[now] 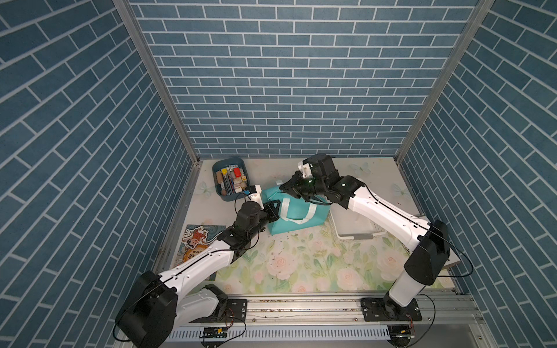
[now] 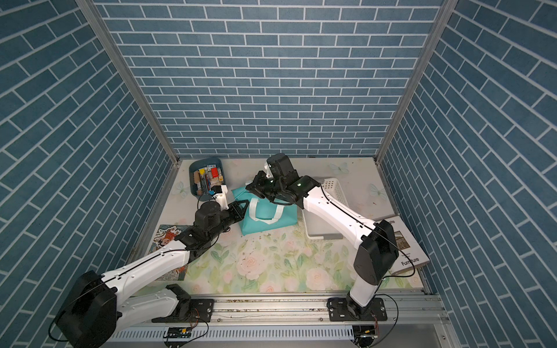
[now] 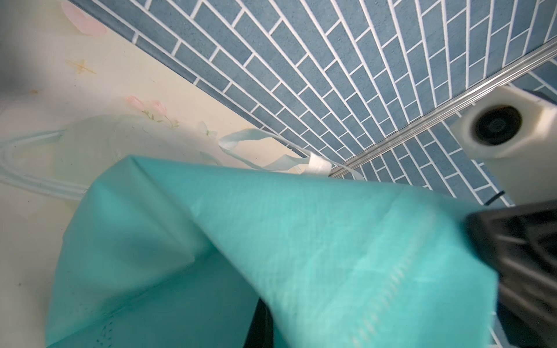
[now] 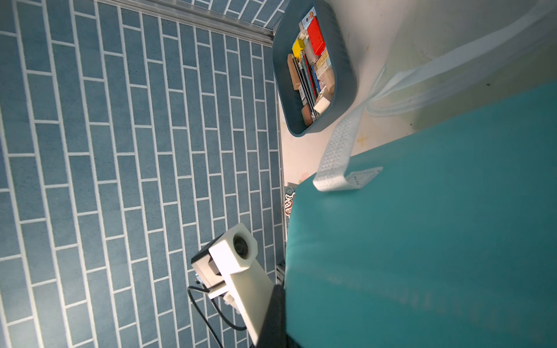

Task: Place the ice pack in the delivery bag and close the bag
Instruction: Seal the delivery bag at the center of the board.

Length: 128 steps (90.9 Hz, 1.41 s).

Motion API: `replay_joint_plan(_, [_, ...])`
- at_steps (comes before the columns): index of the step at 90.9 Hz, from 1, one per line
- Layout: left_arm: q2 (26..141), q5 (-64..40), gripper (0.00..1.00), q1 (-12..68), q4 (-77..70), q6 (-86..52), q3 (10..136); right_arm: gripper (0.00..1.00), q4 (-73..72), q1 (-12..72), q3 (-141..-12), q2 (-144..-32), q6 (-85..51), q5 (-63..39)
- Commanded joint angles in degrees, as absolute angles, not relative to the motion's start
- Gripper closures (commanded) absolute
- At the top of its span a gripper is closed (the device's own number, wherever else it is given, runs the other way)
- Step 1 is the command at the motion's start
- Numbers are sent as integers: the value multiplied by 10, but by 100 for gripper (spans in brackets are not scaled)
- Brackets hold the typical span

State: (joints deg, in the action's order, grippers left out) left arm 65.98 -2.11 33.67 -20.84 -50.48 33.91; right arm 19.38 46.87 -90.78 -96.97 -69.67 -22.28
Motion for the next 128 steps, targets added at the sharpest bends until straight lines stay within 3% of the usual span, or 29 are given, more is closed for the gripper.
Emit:
replay_joint_plan(1, [653, 8, 100, 336, -246, -523, 358, 100, 213, 475, -906, -937, -656, -218])
replay_joint_plan(38, [658, 41, 100, 333, -235, -573, 329, 100, 238, 475, -917, -932, -627, -217])
replay_joint_plan(96, [664, 21, 98, 312, -239, -639, 359, 100, 321, 488, -939, -971, -545, -223])
replay_joint_plan(128, [638, -14, 97, 312, -254, -654, 347, 100, 288, 486, -922, -993, -525, -187])
